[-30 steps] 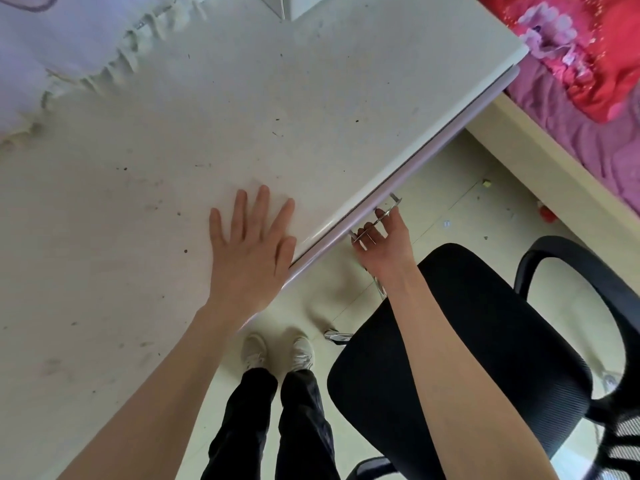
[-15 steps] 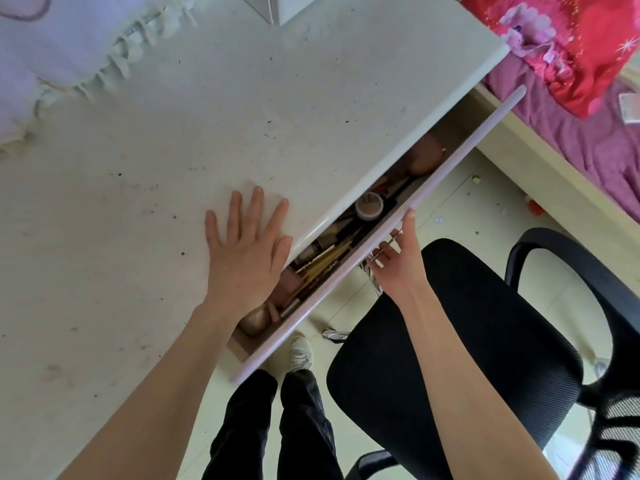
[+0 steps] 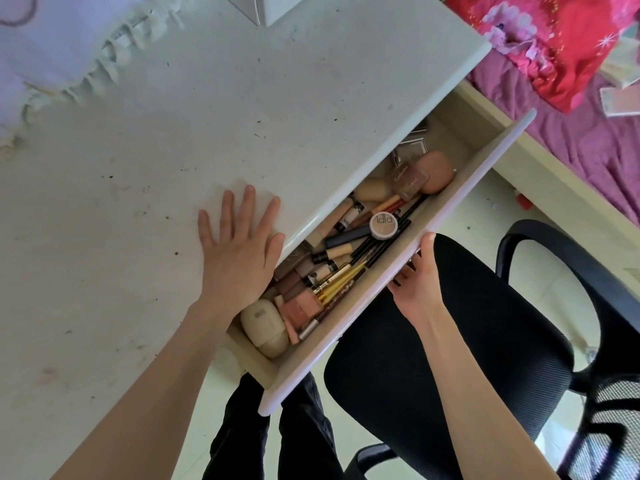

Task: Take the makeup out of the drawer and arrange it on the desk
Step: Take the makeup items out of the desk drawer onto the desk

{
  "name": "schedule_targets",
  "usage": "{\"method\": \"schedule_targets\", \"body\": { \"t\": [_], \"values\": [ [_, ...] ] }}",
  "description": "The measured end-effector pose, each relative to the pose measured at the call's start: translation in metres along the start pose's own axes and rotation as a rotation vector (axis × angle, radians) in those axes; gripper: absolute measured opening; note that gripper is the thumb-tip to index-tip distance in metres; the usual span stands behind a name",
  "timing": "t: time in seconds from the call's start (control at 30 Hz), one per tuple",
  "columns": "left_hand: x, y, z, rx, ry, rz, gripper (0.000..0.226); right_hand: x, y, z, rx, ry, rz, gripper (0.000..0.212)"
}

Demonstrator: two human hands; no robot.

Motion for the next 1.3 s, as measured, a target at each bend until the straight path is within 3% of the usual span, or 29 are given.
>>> {"method": "schedule_targets", "body": {
  "t": [0.57,0.93,1.17,1.3],
  "values": [
    [0.001,-0.001,-0.001,-0.014,0.027,-0.018,0.058,0.001,0.010,-0.003,-0.068,0.129,-0.018,0.092],
    [0.000,-0.001,0.000,0.011,-0.009,-0.018,0.061,0.018,0.006,-0.009,-0.056,0.190,-0.054,0.041],
    [0.002,0.002,0.008,0.015,-0.068,-0.025,0.062,0.054,0.002,-0.008,0.285,0.076,0.105,0.027],
    [0.024,0.012,0.015,0.145,-0.011,-0.089,0.048,0.078,-0.005,-0.006,0.751,0.099,0.445,0.031]
  ]
}}
Point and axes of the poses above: each hand's wrist, its own x-axis away from the middle knuckle, its own z-axis out of the back of the hand, y = z × x, the point moved 1 cm from there along -x, towards the middle knuckle, and after that the axes turned 10 degrees about -x, right-handed, at the moved point
